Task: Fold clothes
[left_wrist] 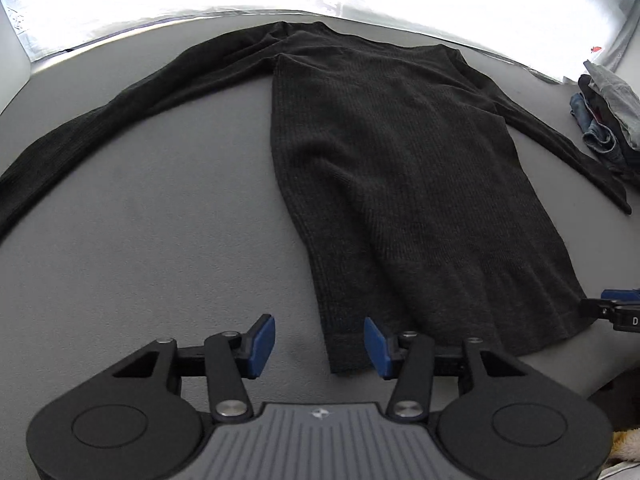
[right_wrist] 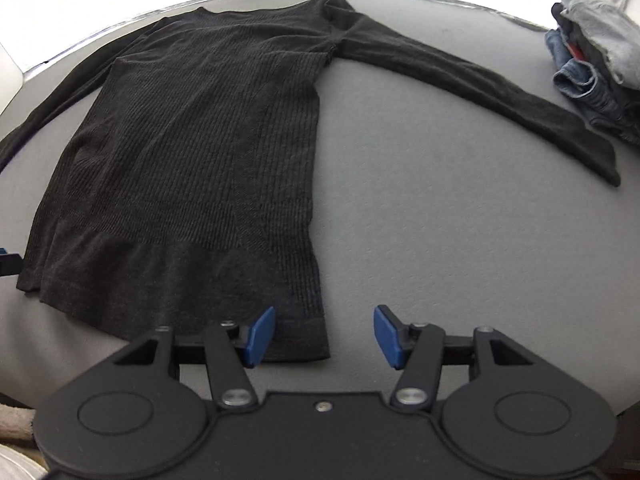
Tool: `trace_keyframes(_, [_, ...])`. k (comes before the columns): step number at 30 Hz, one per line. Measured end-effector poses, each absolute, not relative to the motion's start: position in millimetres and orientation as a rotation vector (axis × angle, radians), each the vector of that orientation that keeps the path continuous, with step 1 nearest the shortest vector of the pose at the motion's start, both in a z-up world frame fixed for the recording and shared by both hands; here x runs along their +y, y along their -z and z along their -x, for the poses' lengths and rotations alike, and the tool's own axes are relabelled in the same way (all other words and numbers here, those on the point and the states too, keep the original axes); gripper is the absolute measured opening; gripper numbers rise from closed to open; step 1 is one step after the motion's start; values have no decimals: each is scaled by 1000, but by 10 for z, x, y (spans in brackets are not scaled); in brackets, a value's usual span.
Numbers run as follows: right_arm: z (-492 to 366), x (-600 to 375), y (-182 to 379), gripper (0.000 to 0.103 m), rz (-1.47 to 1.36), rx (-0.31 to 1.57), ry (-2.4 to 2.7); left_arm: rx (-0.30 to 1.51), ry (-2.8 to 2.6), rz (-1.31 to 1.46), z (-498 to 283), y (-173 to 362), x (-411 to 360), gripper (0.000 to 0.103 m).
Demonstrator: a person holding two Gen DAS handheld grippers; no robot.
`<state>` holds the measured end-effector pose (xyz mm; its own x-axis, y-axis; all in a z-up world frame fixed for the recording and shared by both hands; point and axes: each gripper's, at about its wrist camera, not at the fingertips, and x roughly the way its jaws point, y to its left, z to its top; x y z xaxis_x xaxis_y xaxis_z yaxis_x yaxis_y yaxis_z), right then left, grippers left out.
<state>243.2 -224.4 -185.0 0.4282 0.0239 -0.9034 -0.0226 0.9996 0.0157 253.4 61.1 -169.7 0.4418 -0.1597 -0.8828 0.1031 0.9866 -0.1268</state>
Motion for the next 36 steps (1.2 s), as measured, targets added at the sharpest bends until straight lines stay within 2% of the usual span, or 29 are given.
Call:
trace_keyframes(5, [-2473,-2216,1929,55,10,1121,-94,1136,115,40,-2500,1779,509,48])
trace_keyframes(6, [-2482,-2211,1938,55,11,1116,-101,1129,113,37,-2497,1790,486,43])
trace_keyframes(7, [-2504,-2204,1963,53,19,1117,-104,1118,109,41,-2484,1784,474,21])
trace_keyframes(8, [-2518,-2202,1980,53,28,1122,-106,1114,105,59,-2475,1777,477,7])
trace_keyframes(9, [-2524,-2193,1976,52,43,1118,-120,1111,94,77,-2478,1776,481,6])
trace_keyframes(11, [-2532,-2169,1962,33,62,1112,-156,1108,62,108,-2490,1776,496,4])
trace_keyframes(12, [-2535,-2165,1955,15,70,1111,-153,1105,47,124,-2487,1753,520,4])
trace_keyframes(14, [-2534,-2160,1924,5,96,1103,-141,1094,16,153,-2472,1676,579,3])
trace_keyframes(19, [-2390,-2435,1518,3,10,1045,-126,1035,-31,149,-2245,1226,803,3])
trace_keyframes(23, [-2267,-2623,1279,3,-41,1055,-142,1063,-33,185,-2022,1118,940,4])
trace_keyframes(27, [-2312,-2591,1696,4,58,1193,-97,1142,-90,209,-2040,1367,971,9])
trace_keyframes(29, [-2366,-2621,1803,9,37,1249,-69,1184,-117,234,-2078,1494,996,12])
trace_keyframes(30, [-2390,-2658,1771,18,-1,1239,-62,1179,-124,234,-2094,1492,1006,15])
trace_keyframes(31, [-2398,-2688,1721,35,-21,1215,-55,1155,-126,224,-2108,1442,1015,24])
trace_keyframes(32, [-2408,-2727,1638,45,-35,1180,-49,1135,-128,215,-2134,1400,1026,34])
trace_keyframes(33, [-2421,-2764,1543,53,-40,1133,-34,1118,-128,207,-2169,1364,1039,38])
trace_keyframes(36, [-2561,-2835,1433,53,-38,1074,7,1080,-135,195,-2325,1287,1082,40])
